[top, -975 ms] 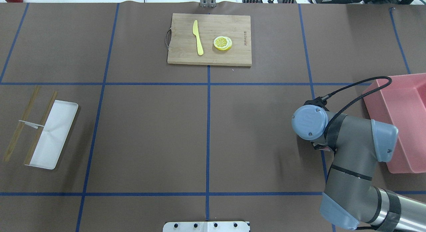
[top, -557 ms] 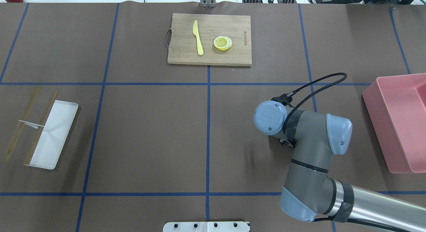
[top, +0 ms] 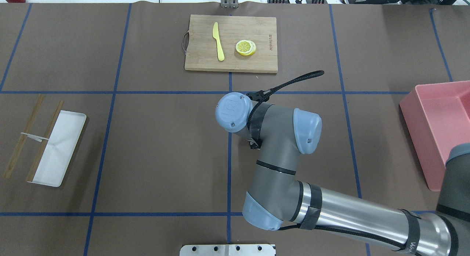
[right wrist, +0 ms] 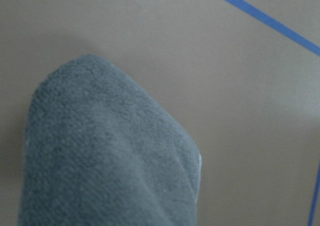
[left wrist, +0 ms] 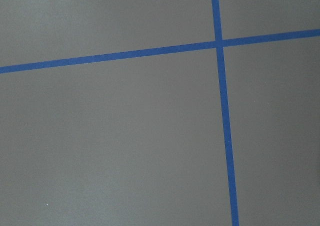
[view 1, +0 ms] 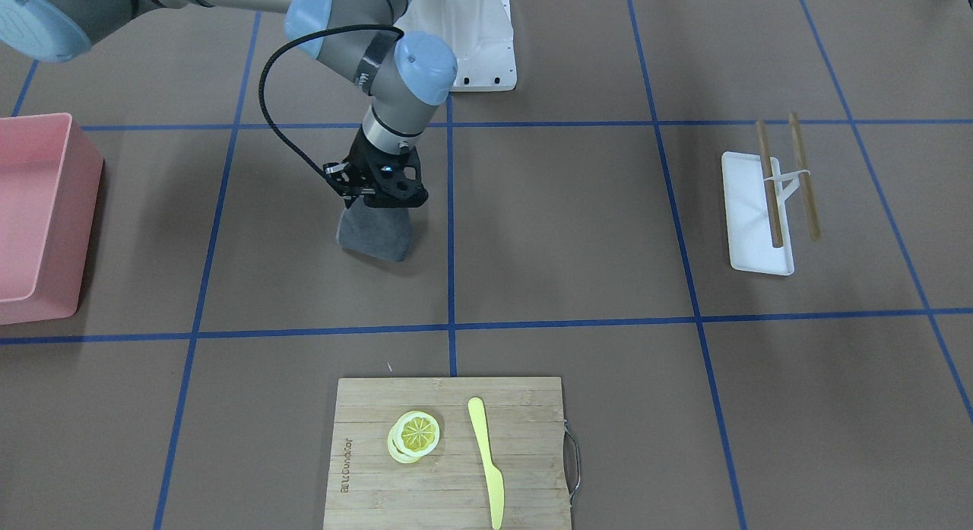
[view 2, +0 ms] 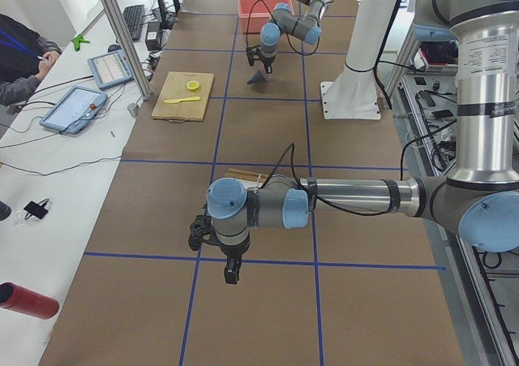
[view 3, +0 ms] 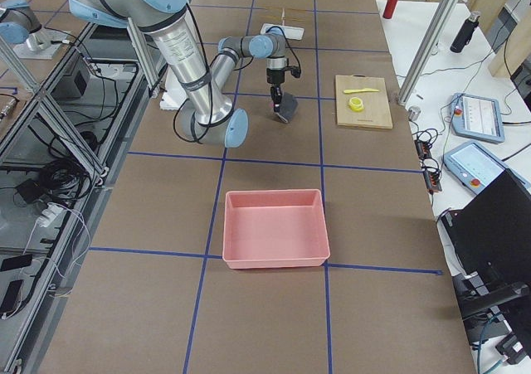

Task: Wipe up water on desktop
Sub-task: 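Wipe the cloth back and forth across the table with the right gripper, then wipe the cloth toward the table center with the right gripper, then lift the cloth with the right gripper and carry it to the pink bin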

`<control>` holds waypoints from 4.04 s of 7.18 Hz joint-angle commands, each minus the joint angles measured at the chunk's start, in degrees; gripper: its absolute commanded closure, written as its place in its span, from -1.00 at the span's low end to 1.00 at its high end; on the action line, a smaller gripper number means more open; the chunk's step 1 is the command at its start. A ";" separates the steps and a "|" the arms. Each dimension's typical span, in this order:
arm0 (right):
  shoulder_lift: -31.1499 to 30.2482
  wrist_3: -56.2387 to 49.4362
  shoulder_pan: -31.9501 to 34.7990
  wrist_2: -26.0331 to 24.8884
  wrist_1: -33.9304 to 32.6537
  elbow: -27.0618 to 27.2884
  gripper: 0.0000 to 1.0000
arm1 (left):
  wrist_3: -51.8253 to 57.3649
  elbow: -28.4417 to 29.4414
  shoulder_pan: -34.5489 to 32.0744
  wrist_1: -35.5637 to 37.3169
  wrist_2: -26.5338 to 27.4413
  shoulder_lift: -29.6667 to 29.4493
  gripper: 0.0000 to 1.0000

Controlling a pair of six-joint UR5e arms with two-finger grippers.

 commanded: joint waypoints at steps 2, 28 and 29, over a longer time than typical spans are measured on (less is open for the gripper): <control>-8.20 3.20 -0.12 1.51 3.17 5.28 1.00 | 0.00 -0.08 0.00 0.00 -0.09 0.00 -0.97; -57.85 -53.35 48.97 32.95 27.63 29.68 1.00 | -9.49 -4.73 0.09 2.99 -5.80 2.11 -0.97; -65.41 -61.68 52.49 32.80 30.20 29.34 1.00 | -9.49 -4.65 0.09 2.90 -5.80 2.11 -0.97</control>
